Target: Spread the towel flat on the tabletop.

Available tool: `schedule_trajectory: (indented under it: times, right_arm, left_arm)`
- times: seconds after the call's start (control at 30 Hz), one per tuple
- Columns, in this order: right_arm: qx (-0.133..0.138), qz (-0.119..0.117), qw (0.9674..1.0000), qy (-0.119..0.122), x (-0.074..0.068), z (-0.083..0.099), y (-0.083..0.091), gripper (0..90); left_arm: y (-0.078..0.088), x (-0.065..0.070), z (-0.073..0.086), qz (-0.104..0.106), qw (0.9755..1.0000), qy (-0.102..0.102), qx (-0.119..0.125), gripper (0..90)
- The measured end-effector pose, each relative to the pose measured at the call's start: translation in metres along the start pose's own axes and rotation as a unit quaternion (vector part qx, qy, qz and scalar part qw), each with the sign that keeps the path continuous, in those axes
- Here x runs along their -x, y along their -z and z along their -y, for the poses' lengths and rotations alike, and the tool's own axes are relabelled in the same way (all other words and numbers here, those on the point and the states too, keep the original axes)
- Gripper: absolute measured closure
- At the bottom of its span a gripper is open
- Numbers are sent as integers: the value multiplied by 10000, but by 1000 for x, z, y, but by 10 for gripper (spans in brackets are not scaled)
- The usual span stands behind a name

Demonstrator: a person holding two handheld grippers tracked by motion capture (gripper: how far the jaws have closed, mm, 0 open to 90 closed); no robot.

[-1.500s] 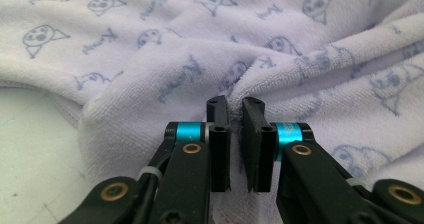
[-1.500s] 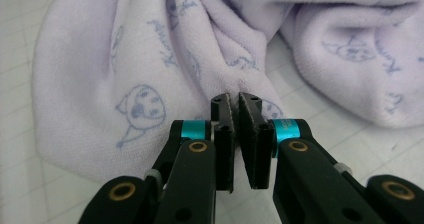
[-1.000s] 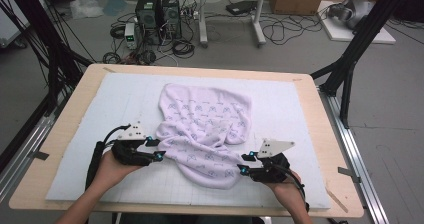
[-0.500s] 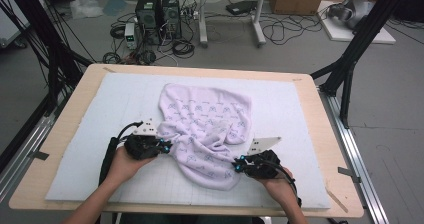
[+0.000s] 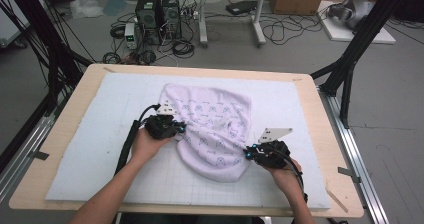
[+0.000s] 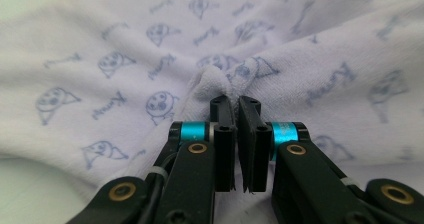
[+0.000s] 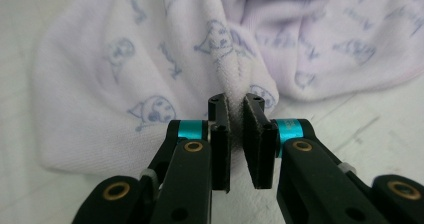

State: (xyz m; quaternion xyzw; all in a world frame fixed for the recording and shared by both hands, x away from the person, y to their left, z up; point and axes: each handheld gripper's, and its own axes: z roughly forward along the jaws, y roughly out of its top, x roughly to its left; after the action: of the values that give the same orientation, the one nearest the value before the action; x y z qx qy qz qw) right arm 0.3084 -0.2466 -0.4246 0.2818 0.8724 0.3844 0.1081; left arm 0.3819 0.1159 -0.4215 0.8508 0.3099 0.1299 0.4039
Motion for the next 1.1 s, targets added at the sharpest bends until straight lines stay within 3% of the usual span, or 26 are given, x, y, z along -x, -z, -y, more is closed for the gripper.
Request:
schedule_trajectory:
  times: [0.1, 0.17, 0.3, 0.4, 0.5, 0.6, 0.67, 0.73, 0.87, 0.9, 0.97, 1.03, 1.1]
  right_arm:
    - [-168, -15, 9998, 51, -1, 1, -7, 804]
    - [-66, -1, 10000, 65, -1, 1, -4, 780]
    - [225, 89, 9997, 26, -4, 1, 11, 727]
    - [363, 122, 9992, 100, -10, 2, 24, 693]
    - [414, 139, 9989, 147, -17, 7, 33, 660]
    - [455, -3, 9987, 242, -23, 14, 33, 634]
    - [365, -100, 9989, 264, -25, 16, 28, 610]
    - [225, -198, 9991, 309, -26, 17, 19, 592]
    - [20, -335, 9987, 395, -26, 18, 1, 572]
    - [-87, -371, 9984, 423, -26, 17, -5, 572]
    - [-121, -374, 9984, 418, -25, 16, -9, 578]
    - [-132, -415, 9982, 417, -25, 15, -10, 604]
    - [-126, -415, 9983, 393, -25, 15, -11, 629]
  left_arm:
    - [2, -3, 1, 74, 10000, 40, 32, 834]
    - [10, -4, 1, 110, 9999, 43, 21, 790]
    - [36, -3, 2, 192, 9996, 48, 221, 693]
    - [55, 3, 8, 264, 9993, -91, 262, 663]
    - [63, 11, 17, 442, 9984, -246, 247, 654]
    - [57, 20, 25, 674, 9968, -374, 195, 677]
    - [47, 25, 28, 861, 9956, -364, 114, 679]
    - [34, 30, 29, 1017, 9935, -496, -92, 665]
    - [12, 37, 32, 1097, 9910, -635, -428, 575]
    - [11, 37, 32, 1088, 9911, -652, -402, 587]
    - [9, 40, 32, 946, 9922, -726, -363, 699]
    - [11, 40, 32, 994, 9913, -745, -426, 841]
    - [15, 42, 33, 987, 9905, -830, -476, 878]
